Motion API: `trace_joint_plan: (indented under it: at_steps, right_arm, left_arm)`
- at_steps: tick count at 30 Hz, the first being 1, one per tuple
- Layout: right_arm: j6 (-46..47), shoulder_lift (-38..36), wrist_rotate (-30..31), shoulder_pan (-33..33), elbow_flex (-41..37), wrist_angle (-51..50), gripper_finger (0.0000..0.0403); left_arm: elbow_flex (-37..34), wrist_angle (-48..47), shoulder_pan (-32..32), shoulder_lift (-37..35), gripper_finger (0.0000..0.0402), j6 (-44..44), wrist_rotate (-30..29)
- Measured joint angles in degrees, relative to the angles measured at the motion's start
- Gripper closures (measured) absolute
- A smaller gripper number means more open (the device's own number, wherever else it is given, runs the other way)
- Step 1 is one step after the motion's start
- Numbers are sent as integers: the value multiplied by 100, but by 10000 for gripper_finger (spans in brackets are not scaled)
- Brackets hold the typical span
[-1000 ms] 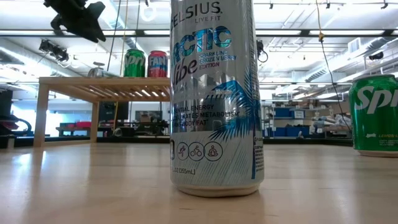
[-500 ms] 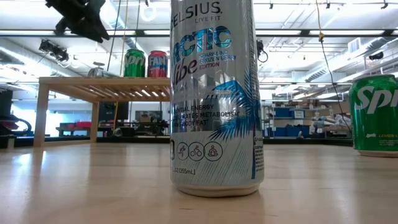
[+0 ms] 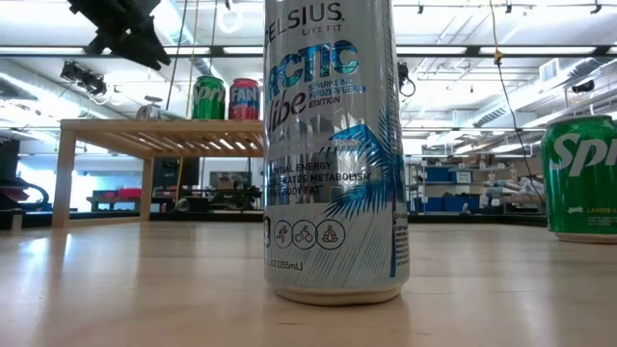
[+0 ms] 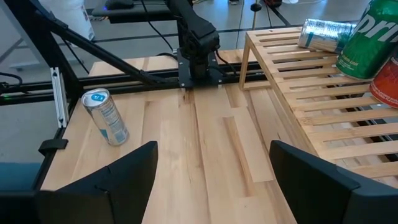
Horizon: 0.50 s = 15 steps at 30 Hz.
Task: Place canned beverage on shelf
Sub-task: Put the top blue soda can on the shelf
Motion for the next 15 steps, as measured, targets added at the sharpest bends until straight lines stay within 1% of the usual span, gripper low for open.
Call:
trace_joint_plan:
  at_steps: [3, 6, 8, 15]
  right_arm:
    - [-2, 0, 0, 0, 0, 1, 84]
    - [-1, 0, 0, 0, 0, 0, 84]
    - [-2, 0, 0, 0, 0, 0, 84]
    - [-1, 0, 0, 0, 0, 0, 84]
  left_arm:
    - [0, 76, 0, 82, 232, -23, 5]
    - [-2, 112, 15, 188, 207, -15, 14]
    - [-2, 111, 66, 250, 178, 10, 20]
    - [39, 54, 287, 364, 57, 458, 17]
